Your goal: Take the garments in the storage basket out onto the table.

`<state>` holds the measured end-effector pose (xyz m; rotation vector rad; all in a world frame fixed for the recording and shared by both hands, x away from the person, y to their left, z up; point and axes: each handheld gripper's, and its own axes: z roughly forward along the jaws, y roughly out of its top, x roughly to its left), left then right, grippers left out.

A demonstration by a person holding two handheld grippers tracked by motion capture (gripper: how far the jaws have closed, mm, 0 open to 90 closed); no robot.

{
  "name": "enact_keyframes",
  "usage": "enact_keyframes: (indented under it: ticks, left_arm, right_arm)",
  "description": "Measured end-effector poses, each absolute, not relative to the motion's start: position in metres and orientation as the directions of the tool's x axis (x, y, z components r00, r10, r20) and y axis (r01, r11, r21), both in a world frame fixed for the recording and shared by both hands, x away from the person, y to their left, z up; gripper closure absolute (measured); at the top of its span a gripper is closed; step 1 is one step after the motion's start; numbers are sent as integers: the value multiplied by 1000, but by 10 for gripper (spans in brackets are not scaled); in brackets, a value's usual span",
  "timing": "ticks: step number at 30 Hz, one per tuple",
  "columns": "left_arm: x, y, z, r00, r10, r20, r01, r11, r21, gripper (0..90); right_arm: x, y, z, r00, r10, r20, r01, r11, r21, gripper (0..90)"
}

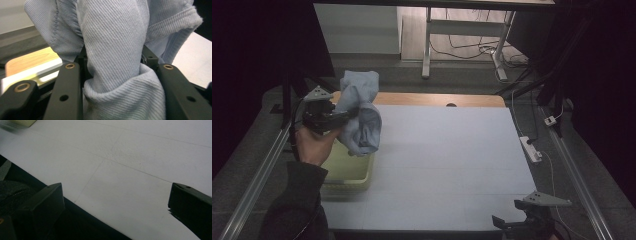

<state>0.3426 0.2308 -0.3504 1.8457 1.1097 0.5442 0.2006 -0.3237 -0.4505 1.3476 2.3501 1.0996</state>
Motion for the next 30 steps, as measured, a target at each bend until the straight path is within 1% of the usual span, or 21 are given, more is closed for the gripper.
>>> enact_keyframes:
  ticks: [5, 14, 22, 30]
  left_arm:
    - [343, 214, -348, 553, 829, -80, 467, -230, 854, 574]
    - [345, 183, -349, 610, 788, -77, 461, -274, 844, 574]
    - [345, 153, -352, 669, 741, -58, 448, -340, 827, 571]
    - [347, 127, -360, 709, 702, -65, 437, -366, 821, 567]
  right_arm:
    - [201, -324, -451, -558, 813, 168, 650, 302, 697, 4]
    - [201, -324, -451, -559, 812, 167, 650, 304, 697, 4]
    - [201, -324, -451, -559, 812, 168, 651, 305, 695, 4]
    - [201, -324, -451, -559, 812, 168, 651, 304, 695, 4]
